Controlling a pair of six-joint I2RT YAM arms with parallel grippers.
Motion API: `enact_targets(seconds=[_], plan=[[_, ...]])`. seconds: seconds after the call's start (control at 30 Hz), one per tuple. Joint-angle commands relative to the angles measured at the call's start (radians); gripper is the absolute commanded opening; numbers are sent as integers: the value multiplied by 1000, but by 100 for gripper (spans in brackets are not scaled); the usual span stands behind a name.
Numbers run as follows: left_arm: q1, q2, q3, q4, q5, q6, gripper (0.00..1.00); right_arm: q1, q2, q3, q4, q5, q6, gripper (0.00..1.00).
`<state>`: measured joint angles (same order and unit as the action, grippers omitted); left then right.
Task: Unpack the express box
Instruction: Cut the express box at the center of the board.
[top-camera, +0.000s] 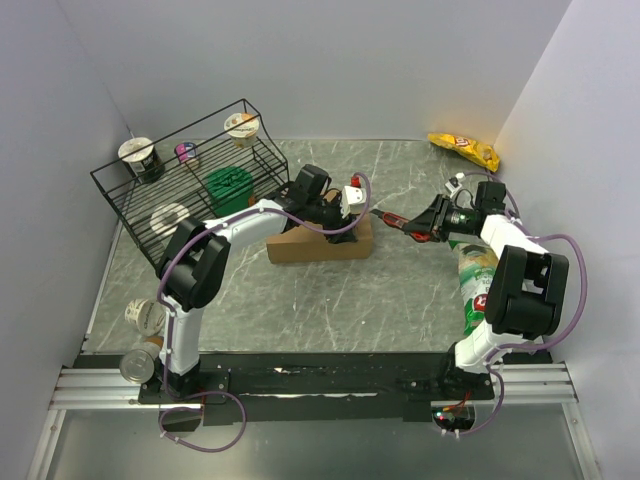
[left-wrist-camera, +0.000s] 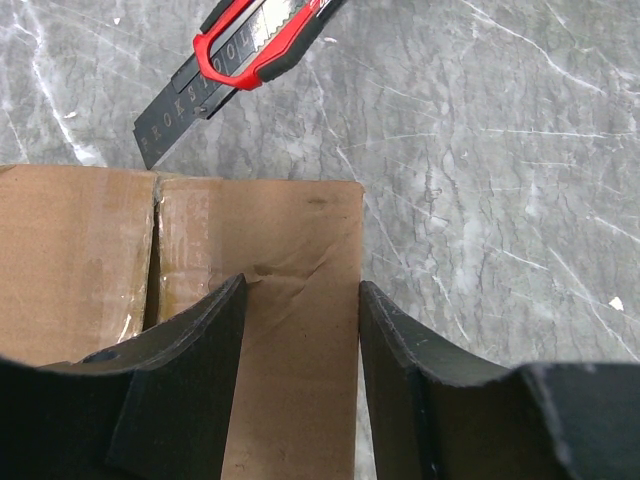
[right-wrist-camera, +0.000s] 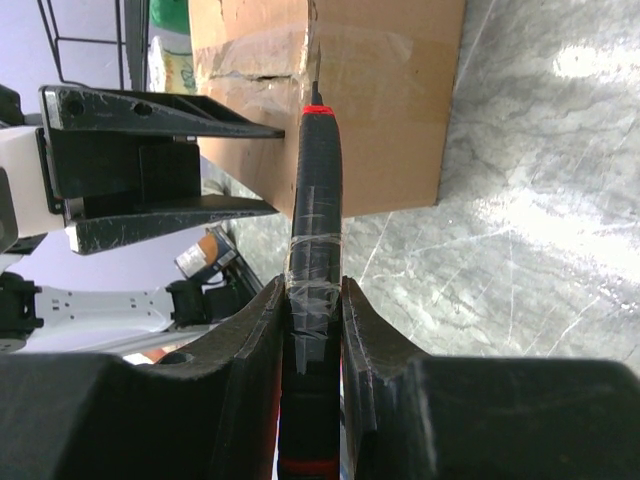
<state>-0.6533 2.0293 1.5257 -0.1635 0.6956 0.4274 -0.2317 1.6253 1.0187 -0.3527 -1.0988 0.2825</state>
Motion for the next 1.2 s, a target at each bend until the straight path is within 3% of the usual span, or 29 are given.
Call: enact_targets(seconds=[0.0, 0.7, 0.93, 1.07, 1.17], plan=[[7, 78, -24, -120, -39, -21, 51, 8, 8, 63, -87, -98, -61, 0], [7, 95, 5, -117, -38, -24, 52, -34, 5, 103, -575, -121, -465, 0], [29, -36, 8, -177, 97, 70, 71, -48, -143, 165, -583, -24, -641, 0], [49, -132, 60, -168, 182, 56, 73, 38, -199, 213, -589, 57, -872, 0], [52, -156, 103, -140, 194, 59, 74, 101, -231, 216, -545, 92, -933, 0]])
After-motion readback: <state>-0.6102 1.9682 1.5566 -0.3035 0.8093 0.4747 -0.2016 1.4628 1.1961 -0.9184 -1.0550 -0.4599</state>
